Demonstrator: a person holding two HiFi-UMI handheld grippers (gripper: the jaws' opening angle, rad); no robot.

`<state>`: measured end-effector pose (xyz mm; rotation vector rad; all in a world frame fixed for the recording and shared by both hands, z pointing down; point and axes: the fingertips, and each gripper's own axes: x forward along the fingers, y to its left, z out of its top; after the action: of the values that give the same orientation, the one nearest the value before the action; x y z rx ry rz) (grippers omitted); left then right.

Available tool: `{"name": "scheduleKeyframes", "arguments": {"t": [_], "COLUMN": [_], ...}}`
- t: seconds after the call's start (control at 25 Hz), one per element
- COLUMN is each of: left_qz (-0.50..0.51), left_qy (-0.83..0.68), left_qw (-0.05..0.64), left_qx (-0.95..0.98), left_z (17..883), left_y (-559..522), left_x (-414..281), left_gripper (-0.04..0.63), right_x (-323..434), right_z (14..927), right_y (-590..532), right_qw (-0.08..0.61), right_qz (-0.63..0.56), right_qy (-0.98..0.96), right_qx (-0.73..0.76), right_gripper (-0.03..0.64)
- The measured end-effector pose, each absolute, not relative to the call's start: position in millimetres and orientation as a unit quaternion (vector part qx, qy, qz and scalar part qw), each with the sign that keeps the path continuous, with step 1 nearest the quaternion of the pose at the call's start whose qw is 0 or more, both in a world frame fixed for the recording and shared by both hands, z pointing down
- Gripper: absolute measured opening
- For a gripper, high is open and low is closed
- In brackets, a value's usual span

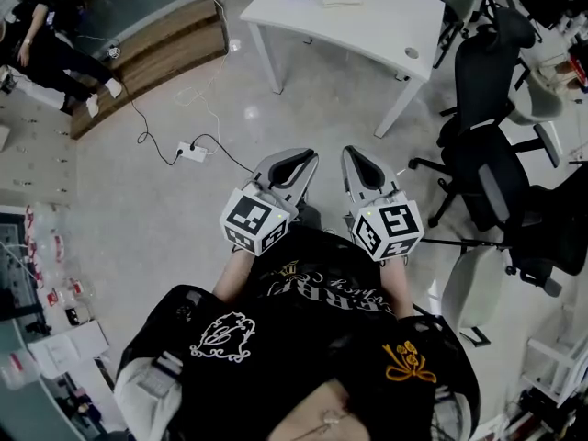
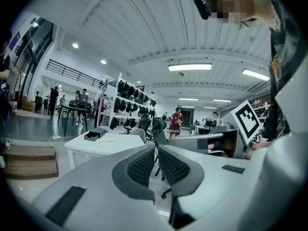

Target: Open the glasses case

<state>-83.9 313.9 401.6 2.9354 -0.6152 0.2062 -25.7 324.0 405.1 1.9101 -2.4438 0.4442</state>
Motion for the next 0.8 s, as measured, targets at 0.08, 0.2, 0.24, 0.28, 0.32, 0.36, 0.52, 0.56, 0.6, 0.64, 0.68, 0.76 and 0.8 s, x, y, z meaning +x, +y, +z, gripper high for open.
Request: {"name": "scheduleKeyframes", "arguments": {"t": [0.08,0.2,0.24,0.28,0.32,0.36,0.52,0.56,0.6,0.64,0.68,0.76,0.8], "left_qz": [0.071,0.076,0.078,0.08,0.081,0.081,0.08,0.081,0.081,0.082,0.082,0.083,0.083], "left_qy": [-0.207,-0.215,-0.218,-0.222,-0.225,-0.228,-0.242,-0.244,-0.245,-0.246,-0.246,-0.245,-0.244], "left_qw": [0.067,0.066,0.065,0.065,0.066,0.067,0.071,0.071,0.073,0.074,0.077,0.082,0.084], "left_qx": [0.973,0.971,0.97,0.97,0.969,0.968,0.964,0.964,0.963,0.963,0.963,0.963,0.963], "left_z": [402.4,403.3,403.4,403.5,403.4,403.1,402.4,402.9,403.7,404.7,406.0,409.0,410.3], "left_y": [314.8,313.0,311.3,309.6,307.7,305.3,288.6,283.3,277.3,270.5,262.7,243.7,233.1], "left_x": [-83.0,-84.4,-85.5,-86.8,-88.1,-89.2,-91.9,-92.0,-91.3,-89.7,-87.6,-83.4,-81.7], "left_gripper": [0.038,0.039,0.038,0.038,0.039,0.039,0.039,0.04,0.039,0.038,0.039,0.039,0.04], "right_x": [-23.8,-22.9,-23.0,-23.1,-23.1,-22.8,-21.5,-21.1,-20.1,-18.2,-15.6,-9.9,-7.3], "right_z": [408.1,411.7,412.8,414.0,415.0,415.6,416.7,417.6,418.7,420.0,421.4,424.3,425.8], "right_y": [323.9,319.6,317.4,315.3,313.2,310.7,292.8,287.1,281.1,274.7,267.5,250.6,241.1], "right_qw": [0.005,0.004,0.004,0.003,0.002,0.001,0.003,0.004,0.005,0.008,0.011,0.017,0.019], "right_qz": [0.145,0.148,0.151,0.153,0.156,0.159,0.161,0.162,0.164,0.165,0.166,0.167,0.168], "right_qy": [-0.781,-0.785,-0.786,-0.787,-0.787,-0.787,-0.79,-0.79,-0.79,-0.79,-0.789,-0.786,-0.784], "right_qx": [0.608,0.602,0.599,0.598,0.597,0.596,0.592,0.591,0.59,0.59,0.591,0.595,0.598], "right_gripper": [0.012,0.012,0.012,0.012,0.012,0.012,0.012,0.012,0.012,0.012,0.012,0.012,0.012]}}
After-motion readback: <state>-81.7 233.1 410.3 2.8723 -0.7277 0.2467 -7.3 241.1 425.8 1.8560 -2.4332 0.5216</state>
